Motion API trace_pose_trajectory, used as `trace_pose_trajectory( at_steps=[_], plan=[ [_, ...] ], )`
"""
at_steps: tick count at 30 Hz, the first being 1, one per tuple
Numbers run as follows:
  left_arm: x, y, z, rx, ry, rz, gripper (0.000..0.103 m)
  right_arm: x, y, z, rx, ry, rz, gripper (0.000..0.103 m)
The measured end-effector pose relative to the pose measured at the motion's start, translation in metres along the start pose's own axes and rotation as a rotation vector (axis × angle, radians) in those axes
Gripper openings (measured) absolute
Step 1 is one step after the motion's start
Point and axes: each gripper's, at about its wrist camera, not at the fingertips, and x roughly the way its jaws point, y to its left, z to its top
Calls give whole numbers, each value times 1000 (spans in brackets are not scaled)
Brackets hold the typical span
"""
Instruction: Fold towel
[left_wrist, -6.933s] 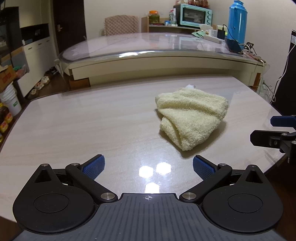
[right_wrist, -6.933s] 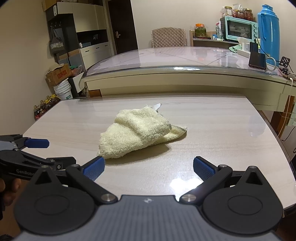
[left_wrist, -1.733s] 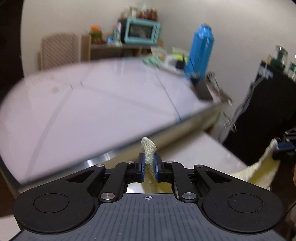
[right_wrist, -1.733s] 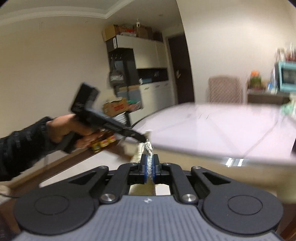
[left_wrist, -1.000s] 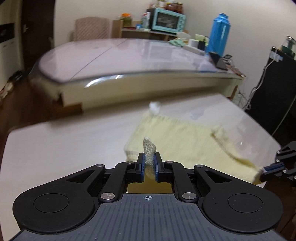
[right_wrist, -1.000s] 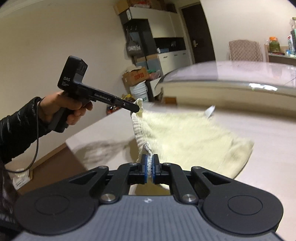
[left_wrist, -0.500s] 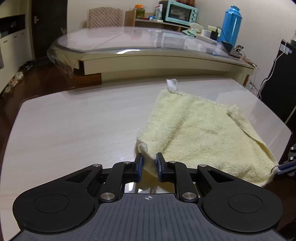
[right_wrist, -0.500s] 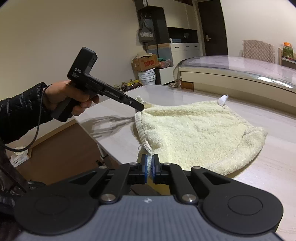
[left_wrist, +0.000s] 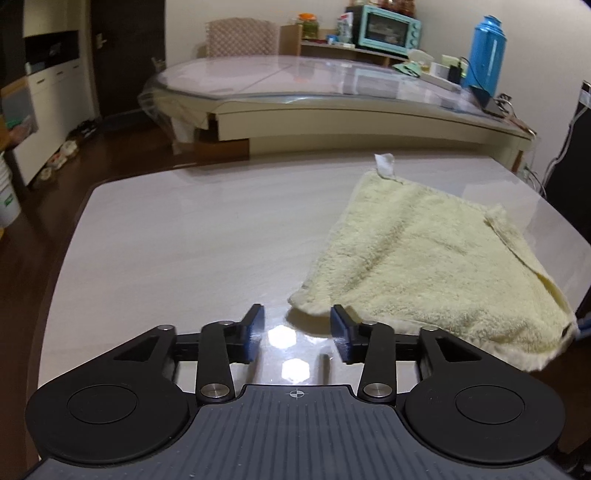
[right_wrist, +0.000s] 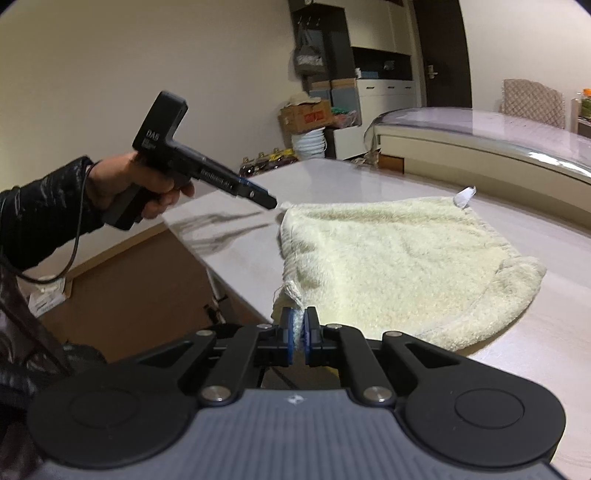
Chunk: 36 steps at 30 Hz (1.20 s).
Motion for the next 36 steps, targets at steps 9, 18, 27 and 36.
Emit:
trace_pose_trajectory(
  at_steps=[9, 18, 27, 36],
  plan=[
    [19, -11, 12, 38, 6, 22, 55, -20, -5, -1, 37, -54, 25, 21],
    [9, -13, -4, 113, 60, 108, 60, -16, -61, 41, 108, -65, -449, 61],
    [-9, -16, 3, 73, -9, 90, 68, 66, -81, 68, 120, 118, -594, 44],
    [-1, -26, 9, 74, -26, 35, 83, 57, -90, 49, 157, 114, -655, 3]
  ],
)
